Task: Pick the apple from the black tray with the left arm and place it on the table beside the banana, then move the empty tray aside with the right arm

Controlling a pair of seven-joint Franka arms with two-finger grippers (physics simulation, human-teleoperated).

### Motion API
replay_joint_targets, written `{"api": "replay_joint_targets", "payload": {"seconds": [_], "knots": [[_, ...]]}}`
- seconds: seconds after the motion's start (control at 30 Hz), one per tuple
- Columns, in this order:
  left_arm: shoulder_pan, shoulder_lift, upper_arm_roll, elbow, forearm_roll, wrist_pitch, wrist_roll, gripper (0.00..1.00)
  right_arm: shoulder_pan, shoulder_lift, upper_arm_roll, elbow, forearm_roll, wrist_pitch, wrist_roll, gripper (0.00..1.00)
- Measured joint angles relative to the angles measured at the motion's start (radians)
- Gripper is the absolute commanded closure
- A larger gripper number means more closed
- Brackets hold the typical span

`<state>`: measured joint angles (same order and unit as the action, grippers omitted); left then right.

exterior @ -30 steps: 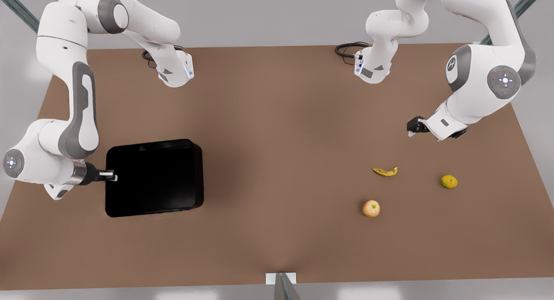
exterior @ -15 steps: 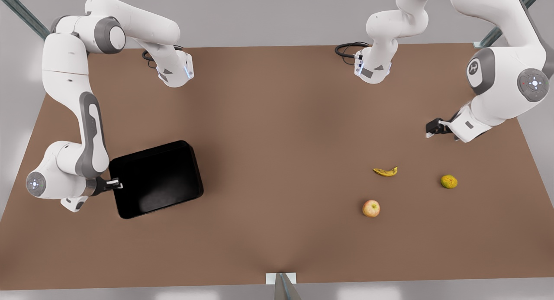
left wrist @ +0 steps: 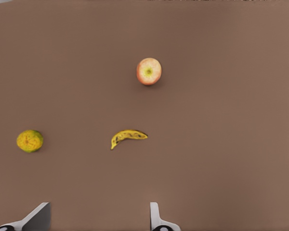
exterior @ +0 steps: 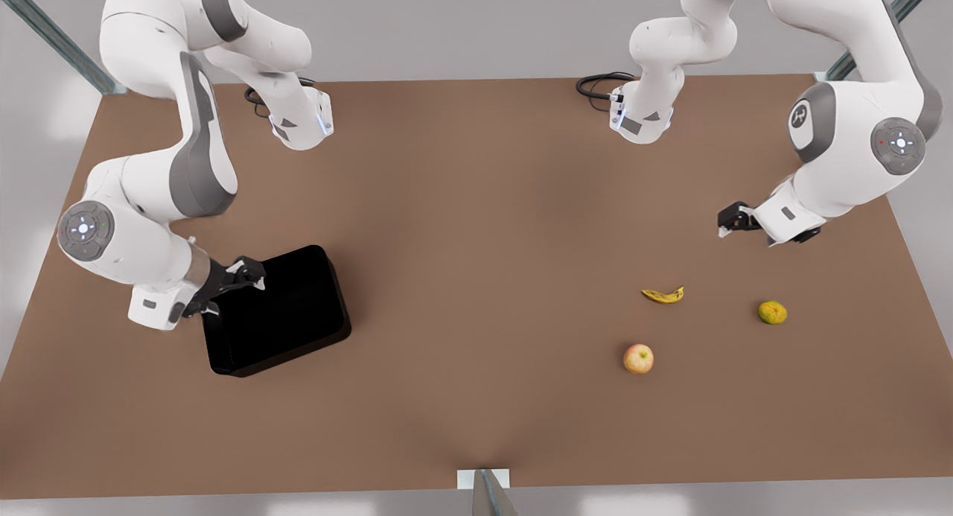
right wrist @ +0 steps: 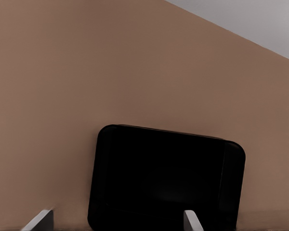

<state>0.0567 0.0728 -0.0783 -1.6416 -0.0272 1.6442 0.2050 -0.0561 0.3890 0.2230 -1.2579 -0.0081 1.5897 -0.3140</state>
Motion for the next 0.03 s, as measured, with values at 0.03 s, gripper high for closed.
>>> {"api": "replay_joint_targets", "payload": {"seconds": [0.03], "knots": [[0.008,0.002,0.000,0.000,-0.003,0.004,0.001,0.00,0.000,-0.003,-0.001,0.001,-0.005,-0.015,0.021,0.00]]}}
